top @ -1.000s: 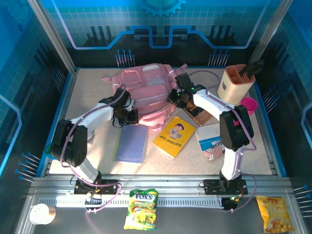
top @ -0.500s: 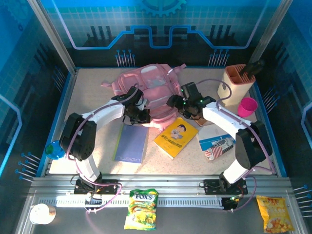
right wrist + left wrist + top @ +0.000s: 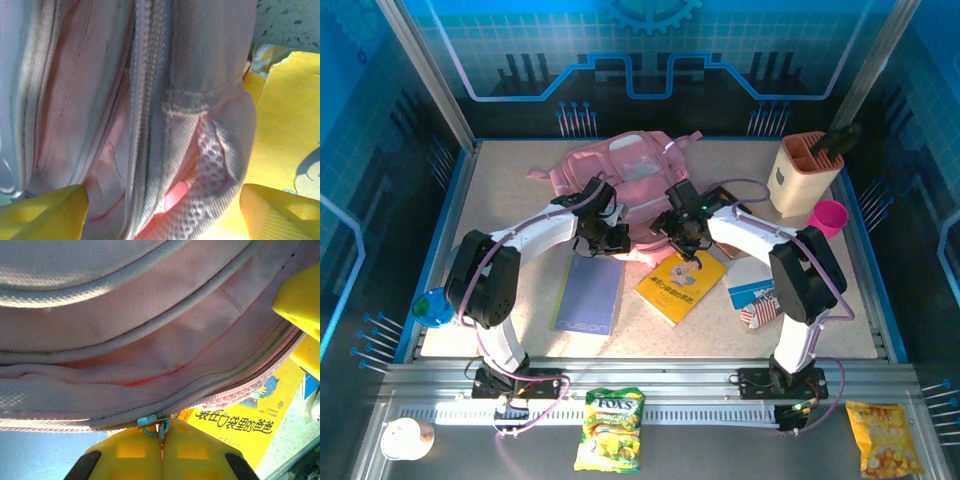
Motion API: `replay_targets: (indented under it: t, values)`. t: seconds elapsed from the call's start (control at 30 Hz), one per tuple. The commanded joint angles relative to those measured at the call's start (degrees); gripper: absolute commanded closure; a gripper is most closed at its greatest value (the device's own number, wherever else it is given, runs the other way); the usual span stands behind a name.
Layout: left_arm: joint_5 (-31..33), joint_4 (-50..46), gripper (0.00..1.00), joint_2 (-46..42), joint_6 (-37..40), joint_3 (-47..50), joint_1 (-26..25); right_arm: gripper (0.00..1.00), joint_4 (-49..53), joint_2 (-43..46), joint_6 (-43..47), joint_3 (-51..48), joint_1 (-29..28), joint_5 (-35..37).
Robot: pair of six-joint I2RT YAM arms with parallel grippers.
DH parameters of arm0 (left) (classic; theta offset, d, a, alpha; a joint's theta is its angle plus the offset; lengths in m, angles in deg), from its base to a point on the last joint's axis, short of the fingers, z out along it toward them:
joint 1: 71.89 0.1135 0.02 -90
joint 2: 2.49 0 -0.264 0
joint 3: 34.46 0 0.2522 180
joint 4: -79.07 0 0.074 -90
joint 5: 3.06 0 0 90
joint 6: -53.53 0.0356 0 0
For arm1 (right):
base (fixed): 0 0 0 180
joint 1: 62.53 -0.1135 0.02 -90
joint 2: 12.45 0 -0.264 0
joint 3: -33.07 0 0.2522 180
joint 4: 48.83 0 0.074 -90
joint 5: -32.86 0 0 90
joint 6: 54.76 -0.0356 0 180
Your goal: Pack the student bag
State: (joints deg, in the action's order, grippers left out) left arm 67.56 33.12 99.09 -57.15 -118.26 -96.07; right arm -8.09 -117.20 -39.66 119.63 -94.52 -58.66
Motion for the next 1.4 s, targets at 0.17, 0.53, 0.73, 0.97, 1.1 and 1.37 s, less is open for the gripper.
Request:
replay_targets:
  t: [0.17, 0.53, 0.73, 0.97, 1.1, 1.37]
  values:
    - [-1.5, -0.7, 1.0, -0.2, 0.7, -0.2, -0.5, 0.37, 0.9, -3.8, -2.1, 2.1, -0.6, -0.4]
    - [10.5, -11.0, 1.0, -1.7, 7.4, -2.3, 1.4, 0.75, 2.1, -1.4, 4.2, 4.6, 2.0, 4.5]
    - [12.4, -12.1, 1.0, -2.1, 7.9, -1.1, 7.7, 0.76, 1.8, 3.0, 7.2, 4.9, 3.8, 7.2]
    - [14.1, -10.3, 1.0, 2.1, 8.0, -5.5, 13.8, 0.76, 1.5, 5.0, 8.6, 5.2, 5.2, 6.5]
    - [18.5, -13.8, 1.0, 7.5, 8.8, -12.9, 16.5, 0.76, 0.8, 5.4, 8.5, 5.2, 5.2, 5.1]
    - [23.4, -16.3, 1.0, 14.4, 9.1, -23.3, 20.6, 0.76, -0.9, 5.8, 8.3, 4.8, 3.8, 3.4]
